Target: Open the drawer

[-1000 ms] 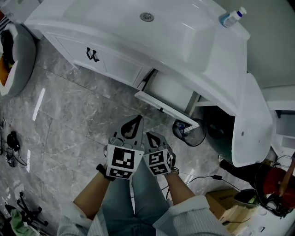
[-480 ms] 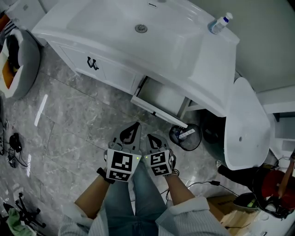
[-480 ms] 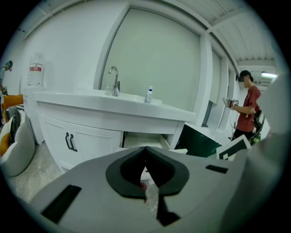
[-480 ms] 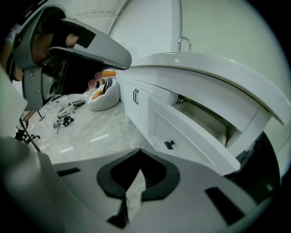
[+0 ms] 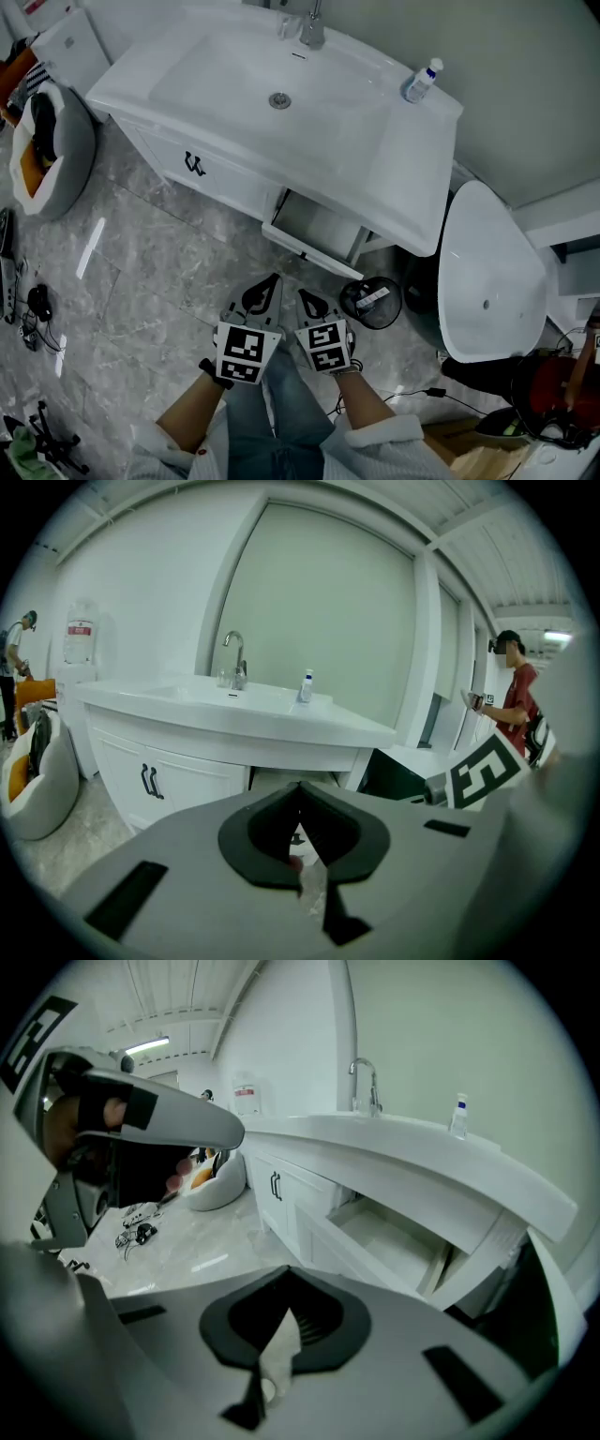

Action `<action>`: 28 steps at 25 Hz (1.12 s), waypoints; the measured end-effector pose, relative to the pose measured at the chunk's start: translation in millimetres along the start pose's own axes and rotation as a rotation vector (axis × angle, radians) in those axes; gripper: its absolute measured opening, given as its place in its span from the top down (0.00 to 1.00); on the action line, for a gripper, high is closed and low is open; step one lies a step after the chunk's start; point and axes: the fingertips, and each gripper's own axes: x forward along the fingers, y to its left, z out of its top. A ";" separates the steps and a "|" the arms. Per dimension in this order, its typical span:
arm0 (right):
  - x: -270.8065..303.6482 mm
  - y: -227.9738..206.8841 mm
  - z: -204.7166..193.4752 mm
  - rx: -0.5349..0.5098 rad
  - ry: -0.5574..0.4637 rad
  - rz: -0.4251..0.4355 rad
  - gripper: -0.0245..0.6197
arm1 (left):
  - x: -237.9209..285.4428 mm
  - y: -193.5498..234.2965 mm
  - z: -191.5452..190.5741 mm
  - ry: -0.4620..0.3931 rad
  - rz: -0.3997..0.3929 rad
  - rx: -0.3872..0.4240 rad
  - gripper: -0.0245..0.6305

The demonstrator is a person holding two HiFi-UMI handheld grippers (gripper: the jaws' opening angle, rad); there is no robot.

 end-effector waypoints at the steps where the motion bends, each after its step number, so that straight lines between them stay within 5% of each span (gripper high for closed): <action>1: -4.3 -1.0 4.4 0.007 -0.009 0.001 0.95 | -2.0 -1.3 3.7 -0.004 0.002 -0.001 0.94; 18: -83.3 -5.1 90.6 0.086 -0.159 0.010 0.95 | -38.0 -22.2 92.0 -0.090 -0.052 -0.014 0.94; 28: -156.0 -7.2 170.1 0.139 -0.348 0.030 0.95 | -82.0 -34.5 149.9 -0.155 -0.120 -0.003 0.94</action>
